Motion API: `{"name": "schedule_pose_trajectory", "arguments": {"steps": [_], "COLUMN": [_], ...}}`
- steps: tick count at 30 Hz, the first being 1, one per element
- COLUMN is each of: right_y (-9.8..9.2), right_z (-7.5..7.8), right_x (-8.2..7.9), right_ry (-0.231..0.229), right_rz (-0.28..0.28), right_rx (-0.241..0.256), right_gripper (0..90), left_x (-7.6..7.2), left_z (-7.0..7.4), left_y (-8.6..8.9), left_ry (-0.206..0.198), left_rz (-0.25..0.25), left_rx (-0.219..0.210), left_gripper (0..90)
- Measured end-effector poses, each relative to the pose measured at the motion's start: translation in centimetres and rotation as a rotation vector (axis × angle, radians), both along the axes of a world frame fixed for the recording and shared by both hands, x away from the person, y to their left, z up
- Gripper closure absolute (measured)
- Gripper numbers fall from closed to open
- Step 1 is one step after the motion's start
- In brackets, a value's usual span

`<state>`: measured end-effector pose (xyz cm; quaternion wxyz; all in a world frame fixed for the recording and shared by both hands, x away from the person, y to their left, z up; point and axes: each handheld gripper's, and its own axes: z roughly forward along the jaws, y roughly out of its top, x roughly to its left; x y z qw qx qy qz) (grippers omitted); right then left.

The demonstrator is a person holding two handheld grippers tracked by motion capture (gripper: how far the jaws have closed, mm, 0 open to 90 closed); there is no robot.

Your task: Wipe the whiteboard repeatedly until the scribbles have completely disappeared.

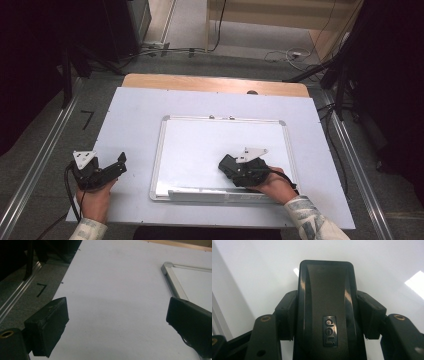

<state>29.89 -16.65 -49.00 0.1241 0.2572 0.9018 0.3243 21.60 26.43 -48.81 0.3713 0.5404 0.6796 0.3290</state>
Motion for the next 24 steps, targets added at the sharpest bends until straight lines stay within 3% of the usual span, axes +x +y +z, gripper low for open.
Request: {"name": "schedule_pose_trajectory", "arguments": {"steps": [24], "right_y": [-3.0], "right_z": [0.0], "right_x": [0.5], "right_ry": [-0.008], "right_rz": [-0.017], "right_rx": [0.004], "right_gripper": [39.0], "left_x": [0.1], "left_z": [-0.1], "left_y": [0.0], "left_ry": [0.007], "left_rz": [0.0], "left_rx": [-0.004], "left_gripper": [4.5]}}
